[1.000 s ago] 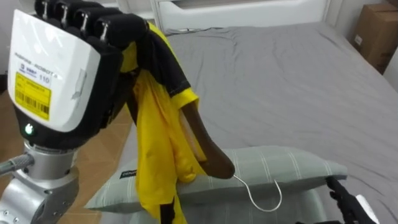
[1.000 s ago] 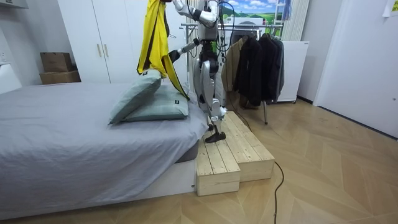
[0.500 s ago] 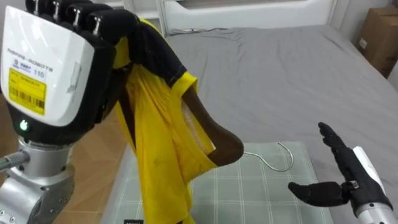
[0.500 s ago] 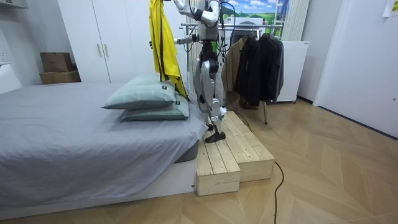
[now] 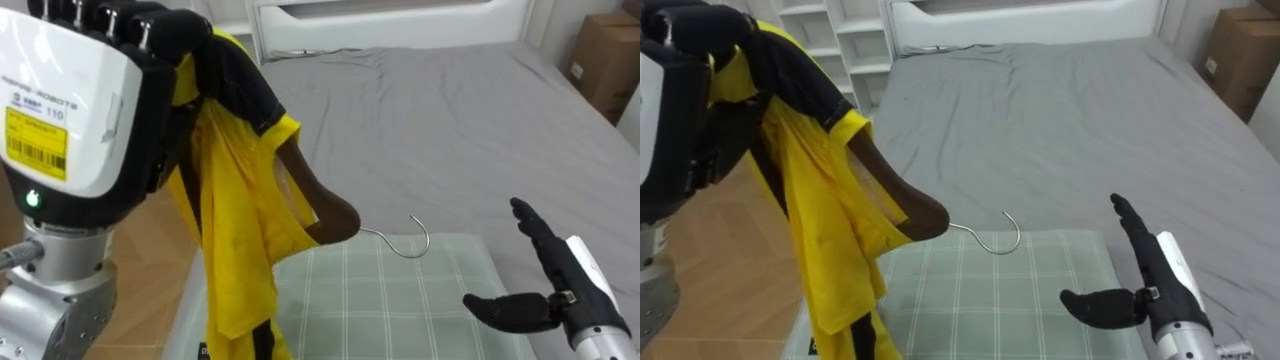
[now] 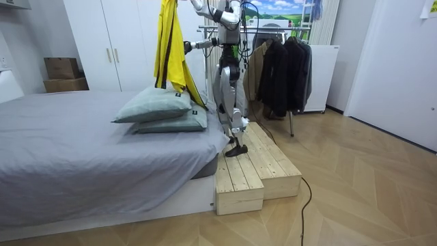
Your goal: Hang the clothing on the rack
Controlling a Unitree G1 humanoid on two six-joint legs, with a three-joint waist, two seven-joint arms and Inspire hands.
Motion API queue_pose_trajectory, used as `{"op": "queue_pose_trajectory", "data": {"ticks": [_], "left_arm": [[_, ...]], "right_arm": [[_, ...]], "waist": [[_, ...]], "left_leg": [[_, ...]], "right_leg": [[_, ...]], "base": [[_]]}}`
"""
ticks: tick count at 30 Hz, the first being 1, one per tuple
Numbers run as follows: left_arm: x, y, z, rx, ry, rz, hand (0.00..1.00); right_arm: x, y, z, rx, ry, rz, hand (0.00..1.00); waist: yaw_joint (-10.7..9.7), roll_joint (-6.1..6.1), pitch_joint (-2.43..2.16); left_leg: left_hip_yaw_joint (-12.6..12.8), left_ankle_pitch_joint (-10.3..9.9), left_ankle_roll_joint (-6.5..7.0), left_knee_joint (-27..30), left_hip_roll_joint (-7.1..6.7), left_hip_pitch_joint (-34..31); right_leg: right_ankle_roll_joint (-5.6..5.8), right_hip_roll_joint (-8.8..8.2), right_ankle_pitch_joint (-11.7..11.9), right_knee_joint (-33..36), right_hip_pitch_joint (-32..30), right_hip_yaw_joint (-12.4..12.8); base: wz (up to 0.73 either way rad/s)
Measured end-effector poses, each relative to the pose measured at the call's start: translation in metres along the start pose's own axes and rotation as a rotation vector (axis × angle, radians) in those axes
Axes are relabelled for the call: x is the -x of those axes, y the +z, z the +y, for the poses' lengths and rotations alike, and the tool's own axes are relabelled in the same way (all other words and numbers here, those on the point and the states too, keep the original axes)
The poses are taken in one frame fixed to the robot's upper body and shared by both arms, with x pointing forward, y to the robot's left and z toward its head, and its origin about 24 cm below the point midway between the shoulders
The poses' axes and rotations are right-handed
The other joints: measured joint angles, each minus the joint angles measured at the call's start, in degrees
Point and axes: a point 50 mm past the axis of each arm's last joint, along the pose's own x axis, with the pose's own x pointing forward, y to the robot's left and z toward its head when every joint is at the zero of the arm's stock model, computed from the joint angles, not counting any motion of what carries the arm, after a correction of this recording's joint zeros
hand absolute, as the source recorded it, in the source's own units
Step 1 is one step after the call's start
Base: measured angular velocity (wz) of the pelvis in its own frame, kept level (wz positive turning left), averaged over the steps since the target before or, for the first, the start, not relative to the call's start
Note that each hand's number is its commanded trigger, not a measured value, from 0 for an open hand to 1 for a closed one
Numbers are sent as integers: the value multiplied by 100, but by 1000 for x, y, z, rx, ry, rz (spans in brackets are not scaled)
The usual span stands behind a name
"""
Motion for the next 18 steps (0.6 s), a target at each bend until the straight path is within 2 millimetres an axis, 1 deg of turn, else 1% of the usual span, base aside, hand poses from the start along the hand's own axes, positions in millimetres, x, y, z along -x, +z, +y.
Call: {"op": "queue_pose_trajectory", "data": {"ticks": [3,5,6,8,12,18], "left_arm": [[1,0,-2,1,-13,16,100],[1,0,-3,-1,-21,24,100],[2,1,-4,5,-25,23,100],[2,4,-6,19,-31,15,100],[3,8,-7,35,-34,9,100],[4,16,-11,71,-35,-3,100]], "right_arm": [[0,-1,3,-55,38,8,0],[0,0,7,-152,63,9,0],[0,1,12,-206,83,7,0],[0,2,20,-243,131,3,0],[2,5,38,-248,244,-3,0],[2,9,49,-284,309,-15,0]], "waist": [[17,1,-1],[17,1,-1],[23,3,-1],[32,5,0],[81,13,7],[197,24,13]], "left_leg": [[-7,0,0,-1,6,44],[-5,-1,-1,-1,19,62],[-9,-1,-1,-2,26,72],[-12,-2,-2,-3,31,83],[-12,-3,-1,-17,18,97],[-49,-15,17,-46,0,42]], "right_leg": [[-2,0,1,3,48,0],[-2,-1,1,-13,83,-3],[-2,-3,1,-13,95,-2],[-1,-4,0,-16,120,0],[8,0,7,-18,113,1],[14,2,15,-14,49,-33]], "base": [[0],[0],[0],[0],[0],[2]]}}
